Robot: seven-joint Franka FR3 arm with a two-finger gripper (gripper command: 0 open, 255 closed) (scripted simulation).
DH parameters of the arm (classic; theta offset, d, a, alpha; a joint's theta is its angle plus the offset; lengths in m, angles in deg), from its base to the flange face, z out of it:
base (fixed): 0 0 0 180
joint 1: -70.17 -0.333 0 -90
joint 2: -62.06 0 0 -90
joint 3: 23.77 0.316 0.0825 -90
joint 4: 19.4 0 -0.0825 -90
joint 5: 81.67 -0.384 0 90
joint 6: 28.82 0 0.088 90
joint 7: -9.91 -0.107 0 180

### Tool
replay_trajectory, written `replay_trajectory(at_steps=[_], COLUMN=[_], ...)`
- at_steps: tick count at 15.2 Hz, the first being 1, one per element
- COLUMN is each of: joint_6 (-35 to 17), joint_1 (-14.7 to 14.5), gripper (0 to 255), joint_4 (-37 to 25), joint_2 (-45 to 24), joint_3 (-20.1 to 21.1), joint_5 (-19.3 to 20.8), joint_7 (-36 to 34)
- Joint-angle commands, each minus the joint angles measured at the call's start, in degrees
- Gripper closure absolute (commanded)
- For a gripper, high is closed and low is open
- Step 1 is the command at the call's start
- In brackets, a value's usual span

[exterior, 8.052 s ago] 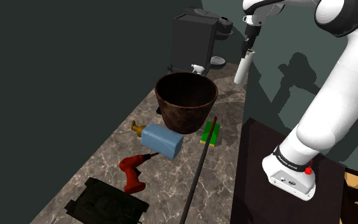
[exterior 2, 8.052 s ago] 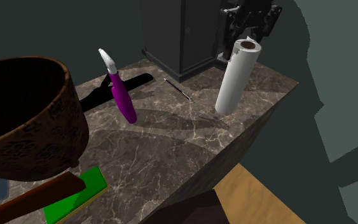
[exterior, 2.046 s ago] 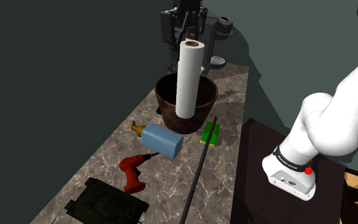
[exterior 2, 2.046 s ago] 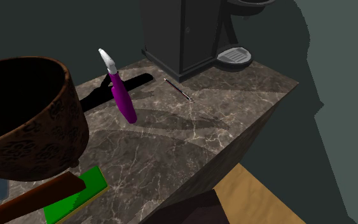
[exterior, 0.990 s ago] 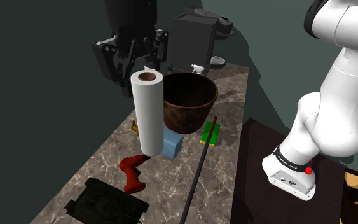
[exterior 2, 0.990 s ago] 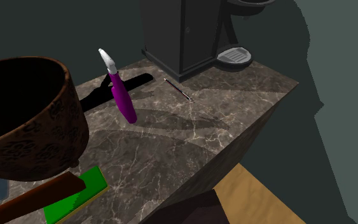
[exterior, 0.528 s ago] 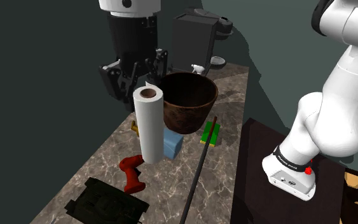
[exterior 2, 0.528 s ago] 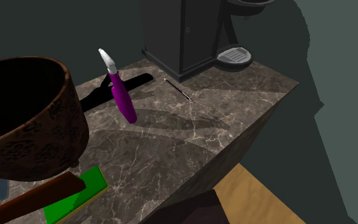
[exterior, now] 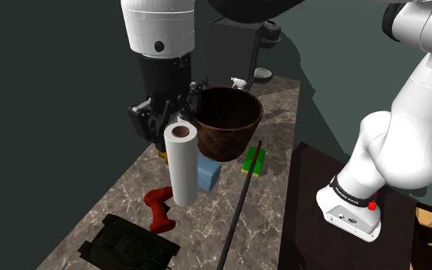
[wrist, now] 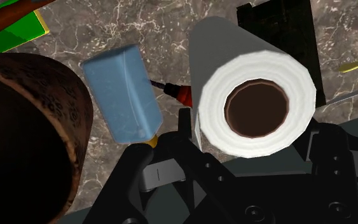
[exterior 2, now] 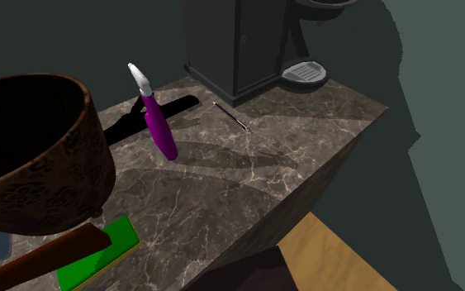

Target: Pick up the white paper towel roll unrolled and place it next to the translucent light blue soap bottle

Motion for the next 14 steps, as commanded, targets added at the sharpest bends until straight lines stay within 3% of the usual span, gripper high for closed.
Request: replay_trajectory(at_steps=[1, 14], joint_6=[-1.58, -11.67], joint_1=[0.08, 0.23], gripper=[255, 255], joint_4=[1.92, 12.30], joint_2=[0.39, 0.70], joint_3=[-0.04, -0.14], joint_5=[-0.16, -0.37], joint_7=[0.16, 0.76])
